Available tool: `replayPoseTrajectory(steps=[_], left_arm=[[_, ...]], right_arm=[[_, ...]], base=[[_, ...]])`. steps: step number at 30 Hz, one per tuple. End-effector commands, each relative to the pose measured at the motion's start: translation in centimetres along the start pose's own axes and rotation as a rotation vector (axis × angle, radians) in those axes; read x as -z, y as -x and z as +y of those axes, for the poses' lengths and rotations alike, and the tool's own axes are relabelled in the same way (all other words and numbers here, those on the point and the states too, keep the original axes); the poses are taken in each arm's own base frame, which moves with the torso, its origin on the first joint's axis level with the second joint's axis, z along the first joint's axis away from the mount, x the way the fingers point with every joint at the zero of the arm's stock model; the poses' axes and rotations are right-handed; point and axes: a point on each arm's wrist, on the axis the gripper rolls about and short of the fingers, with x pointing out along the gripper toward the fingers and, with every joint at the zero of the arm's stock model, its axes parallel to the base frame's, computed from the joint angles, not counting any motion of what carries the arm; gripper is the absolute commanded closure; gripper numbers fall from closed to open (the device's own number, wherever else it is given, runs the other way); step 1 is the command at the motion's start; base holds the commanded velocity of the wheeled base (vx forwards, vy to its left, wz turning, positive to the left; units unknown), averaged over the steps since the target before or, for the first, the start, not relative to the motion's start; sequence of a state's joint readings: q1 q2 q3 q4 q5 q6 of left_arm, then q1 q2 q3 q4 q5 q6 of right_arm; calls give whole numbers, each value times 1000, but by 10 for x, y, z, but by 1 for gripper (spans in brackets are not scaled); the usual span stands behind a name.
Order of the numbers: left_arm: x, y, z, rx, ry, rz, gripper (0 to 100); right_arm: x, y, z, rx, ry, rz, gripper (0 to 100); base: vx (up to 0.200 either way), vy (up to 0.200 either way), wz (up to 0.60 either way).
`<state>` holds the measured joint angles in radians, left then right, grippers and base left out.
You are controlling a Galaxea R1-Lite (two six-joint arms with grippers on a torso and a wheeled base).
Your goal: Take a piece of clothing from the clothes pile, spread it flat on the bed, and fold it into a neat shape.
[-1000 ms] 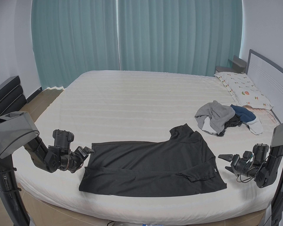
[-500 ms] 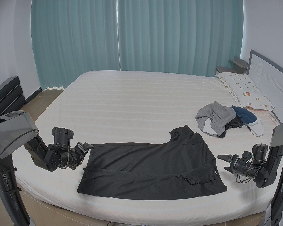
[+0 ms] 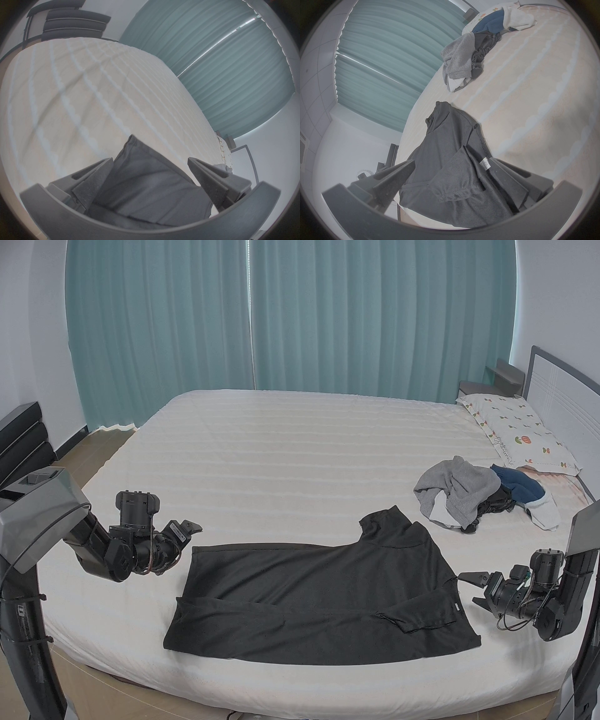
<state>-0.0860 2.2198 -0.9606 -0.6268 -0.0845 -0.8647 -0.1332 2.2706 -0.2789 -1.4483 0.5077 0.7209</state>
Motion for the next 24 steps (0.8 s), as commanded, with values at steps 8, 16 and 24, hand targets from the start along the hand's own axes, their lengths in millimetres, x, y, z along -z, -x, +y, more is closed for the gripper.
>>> replayPoseTrajectory(steps=[8,16,24], left_arm=[[-17,-85,14,-10,-66,6,0],[-7,-108,8,13,-99,20,0],[-7,-108,11,7,-95,24,0]], right_arm=[[4,-9,-13,17,-17,9,0],[4,-10,-14,13,-41,19,0],[3,-11,-13,8,-80,14,0]], base=[[0,0,0],[0,0,0],[0,0,0]])
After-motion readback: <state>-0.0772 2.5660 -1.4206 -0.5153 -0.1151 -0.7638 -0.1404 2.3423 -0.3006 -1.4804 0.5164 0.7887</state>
